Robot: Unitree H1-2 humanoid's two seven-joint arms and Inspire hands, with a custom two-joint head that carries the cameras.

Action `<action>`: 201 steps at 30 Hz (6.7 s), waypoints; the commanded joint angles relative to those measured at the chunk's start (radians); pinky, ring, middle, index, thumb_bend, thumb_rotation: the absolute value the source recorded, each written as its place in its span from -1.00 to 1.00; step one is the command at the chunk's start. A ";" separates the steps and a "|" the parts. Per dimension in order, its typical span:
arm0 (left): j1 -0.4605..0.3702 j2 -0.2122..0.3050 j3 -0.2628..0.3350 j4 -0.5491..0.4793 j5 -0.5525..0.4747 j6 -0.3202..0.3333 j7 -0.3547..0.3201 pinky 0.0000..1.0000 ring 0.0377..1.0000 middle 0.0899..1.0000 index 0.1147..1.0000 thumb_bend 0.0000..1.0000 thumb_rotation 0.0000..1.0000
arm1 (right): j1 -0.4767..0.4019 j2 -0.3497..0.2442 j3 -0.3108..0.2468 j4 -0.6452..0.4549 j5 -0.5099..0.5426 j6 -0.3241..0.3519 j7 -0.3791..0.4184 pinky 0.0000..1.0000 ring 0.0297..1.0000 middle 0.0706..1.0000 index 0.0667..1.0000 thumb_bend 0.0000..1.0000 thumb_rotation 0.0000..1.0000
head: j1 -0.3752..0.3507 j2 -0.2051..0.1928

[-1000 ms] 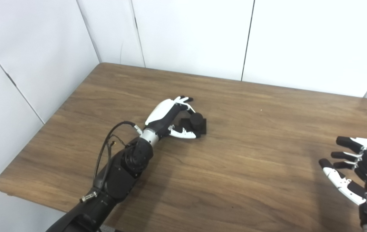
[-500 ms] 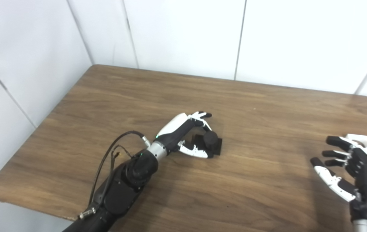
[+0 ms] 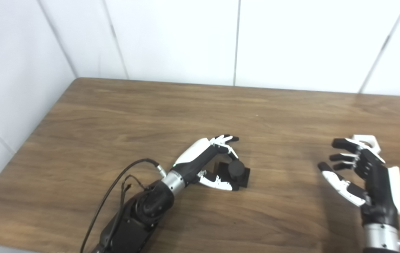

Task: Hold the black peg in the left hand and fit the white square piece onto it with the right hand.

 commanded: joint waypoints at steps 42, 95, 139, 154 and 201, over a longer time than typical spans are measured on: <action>0.065 0.055 -0.075 0.021 -0.045 -0.122 -0.135 0.99 1.00 0.83 -0.16 0.04 -0.89 | 0.003 0.061 0.078 0.013 -0.109 -0.026 -0.152 -0.07 0.12 0.30 0.24 -0.06 -1.00 | -0.703 -0.118; 0.123 0.045 -0.047 -0.011 -0.015 -0.110 -0.133 1.00 1.00 0.83 -0.16 0.04 -0.89 | -0.861 -0.677 0.361 0.581 -0.397 0.288 0.756 0.77 0.98 0.99 0.63 0.76 -0.24 | -0.631 -0.087; 0.135 0.042 -0.027 -0.034 -0.009 -0.078 -0.143 0.96 1.00 0.84 -0.16 0.04 -0.89 | -0.736 -0.683 0.377 0.606 -0.362 0.188 0.656 0.88 0.86 0.79 0.29 0.49 -0.81 | -0.603 -0.051; 0.141 0.037 -0.025 -0.035 -0.009 -0.080 -0.134 0.98 1.00 0.85 -0.16 0.04 -0.88 | -0.648 -0.635 0.351 0.664 -0.355 0.152 0.484 0.60 0.78 0.72 0.28 0.58 -0.70 | -0.575 -0.036; 0.151 0.022 -0.034 -0.042 0.000 -0.066 -0.125 0.98 1.00 0.86 -0.16 0.04 -0.87 | -0.728 -0.597 0.498 0.706 -0.410 0.136 0.568 0.55 0.70 0.66 0.24 0.53 -0.74 | -0.513 0.008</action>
